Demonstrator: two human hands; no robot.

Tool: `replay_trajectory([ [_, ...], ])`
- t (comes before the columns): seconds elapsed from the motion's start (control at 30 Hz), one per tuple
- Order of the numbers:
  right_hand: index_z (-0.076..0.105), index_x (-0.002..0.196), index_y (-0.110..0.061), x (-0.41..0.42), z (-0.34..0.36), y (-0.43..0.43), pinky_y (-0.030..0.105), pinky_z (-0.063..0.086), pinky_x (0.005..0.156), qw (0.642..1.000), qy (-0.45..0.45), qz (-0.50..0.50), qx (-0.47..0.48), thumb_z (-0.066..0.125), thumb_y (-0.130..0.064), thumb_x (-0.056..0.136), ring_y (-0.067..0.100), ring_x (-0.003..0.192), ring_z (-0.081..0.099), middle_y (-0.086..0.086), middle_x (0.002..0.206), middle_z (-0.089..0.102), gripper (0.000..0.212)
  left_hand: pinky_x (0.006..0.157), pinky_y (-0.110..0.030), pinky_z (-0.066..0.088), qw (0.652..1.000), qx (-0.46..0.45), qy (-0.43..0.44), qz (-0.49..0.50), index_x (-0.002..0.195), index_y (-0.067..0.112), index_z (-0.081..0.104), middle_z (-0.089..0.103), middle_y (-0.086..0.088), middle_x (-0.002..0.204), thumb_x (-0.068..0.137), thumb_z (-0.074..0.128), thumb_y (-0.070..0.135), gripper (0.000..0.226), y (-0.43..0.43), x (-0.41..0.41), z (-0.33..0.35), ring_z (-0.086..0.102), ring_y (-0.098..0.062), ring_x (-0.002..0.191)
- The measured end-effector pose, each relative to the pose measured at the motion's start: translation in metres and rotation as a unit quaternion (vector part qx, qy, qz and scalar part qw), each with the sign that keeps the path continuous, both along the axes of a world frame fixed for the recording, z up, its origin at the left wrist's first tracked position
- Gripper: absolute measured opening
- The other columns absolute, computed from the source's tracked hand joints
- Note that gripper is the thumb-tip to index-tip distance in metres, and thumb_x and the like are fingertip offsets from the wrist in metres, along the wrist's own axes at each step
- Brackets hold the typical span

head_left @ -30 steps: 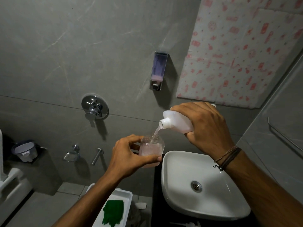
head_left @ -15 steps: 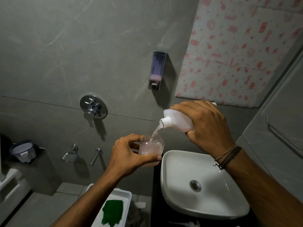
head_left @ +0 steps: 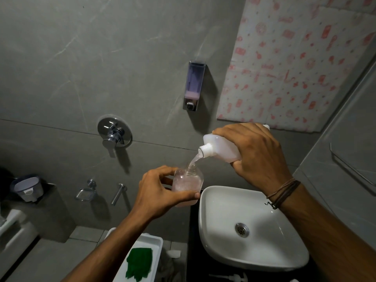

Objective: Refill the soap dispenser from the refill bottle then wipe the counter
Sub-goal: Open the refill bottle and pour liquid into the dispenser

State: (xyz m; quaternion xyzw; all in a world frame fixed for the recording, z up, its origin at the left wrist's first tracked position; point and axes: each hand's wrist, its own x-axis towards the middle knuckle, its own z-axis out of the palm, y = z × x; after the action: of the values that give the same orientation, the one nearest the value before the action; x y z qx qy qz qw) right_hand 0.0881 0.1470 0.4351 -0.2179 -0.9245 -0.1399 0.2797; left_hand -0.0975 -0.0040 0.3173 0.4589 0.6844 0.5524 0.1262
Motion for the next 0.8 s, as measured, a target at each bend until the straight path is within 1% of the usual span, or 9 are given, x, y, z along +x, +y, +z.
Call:
replay_trajectory([
  [0.17,0.066,0.130,-0.027,0.0005,0.0005,0.0022,0.043,0.049,0.099,1.000,0.002,0.004,0.003,0.086,-0.022,0.069,0.026,0.111,0.066,-0.002,0.124,0.071,0.065,0.066,-0.008,0.057,1.000,0.000,-0.001,-0.002,0.103,0.035,0.081,0.078,0.022,0.093,0.044,0.088,0.076,0.072,0.0007,-0.0003,-0.0001,0.071,0.007,0.091],
  [0.27,0.065,0.130,-0.029,0.0003,0.0009,0.0024,0.042,0.048,0.098,1.000,0.001,0.000,0.008,0.083,-0.022,0.071,0.024,0.111,0.065,-0.004,0.124,0.071,0.063,0.066,-0.008,0.058,1.000,-0.004,0.006,-0.005,0.106,0.032,0.081,0.078,0.021,0.096,0.045,0.086,0.076,0.075,0.0011,-0.0013,-0.0001,0.073,0.001,0.087],
  [0.37,0.065,0.130,-0.030,0.0002,0.0011,0.0026,0.040,0.046,0.097,1.000,0.003,-0.001,0.012,0.081,-0.021,0.071,0.023,0.110,0.064,-0.006,0.124,0.071,0.061,0.067,-0.012,0.060,1.000,-0.006,0.009,-0.005,0.108,0.030,0.082,0.079,0.018,0.097,0.046,0.086,0.076,0.077,0.0019,-0.0023,-0.0013,0.074,-0.001,0.088],
  [0.47,0.066,0.130,-0.028,0.0002,0.0014,0.0032,0.041,0.047,0.098,1.000,0.004,0.001,0.011,0.082,-0.021,0.071,0.024,0.110,0.065,-0.004,0.124,0.071,0.061,0.067,-0.013,0.060,1.000,-0.004,0.009,-0.004,0.107,0.031,0.082,0.079,0.020,0.096,0.045,0.087,0.076,0.076,0.0030,-0.0028,-0.0015,0.074,0.001,0.087],
  [0.57,0.066,0.130,-0.029,0.0001,0.0023,0.0032,0.040,0.046,0.097,1.000,0.007,0.000,0.014,0.081,-0.021,0.072,0.024,0.109,0.064,-0.005,0.124,0.071,0.060,0.067,-0.015,0.060,1.000,-0.004,0.008,-0.007,0.106,0.032,0.082,0.079,0.018,0.096,0.046,0.087,0.075,0.075,0.0032,-0.0032,-0.0016,0.074,-0.001,0.087],
  [0.7,0.066,0.129,-0.029,0.0003,0.0026,0.0031,0.042,0.046,0.098,1.000,0.003,0.001,0.011,0.080,-0.019,0.071,0.024,0.110,0.064,-0.005,0.124,0.071,0.061,0.065,-0.009,0.058,1.000,0.002,0.001,-0.004,0.103,0.037,0.081,0.079,0.021,0.094,0.045,0.088,0.074,0.069,0.0036,-0.0033,-0.0006,0.073,0.006,0.089],
  [0.8,0.065,0.131,-0.029,0.0004,0.0027,0.0042,0.042,0.046,0.100,1.000,-0.006,-0.005,0.007,0.080,-0.021,0.072,0.024,0.112,0.064,-0.005,0.126,0.070,0.062,0.066,-0.010,0.058,1.000,0.002,0.002,-0.003,0.104,0.037,0.082,0.079,0.020,0.094,0.045,0.089,0.073,0.070,0.0043,-0.0034,-0.0004,0.072,0.007,0.091],
])
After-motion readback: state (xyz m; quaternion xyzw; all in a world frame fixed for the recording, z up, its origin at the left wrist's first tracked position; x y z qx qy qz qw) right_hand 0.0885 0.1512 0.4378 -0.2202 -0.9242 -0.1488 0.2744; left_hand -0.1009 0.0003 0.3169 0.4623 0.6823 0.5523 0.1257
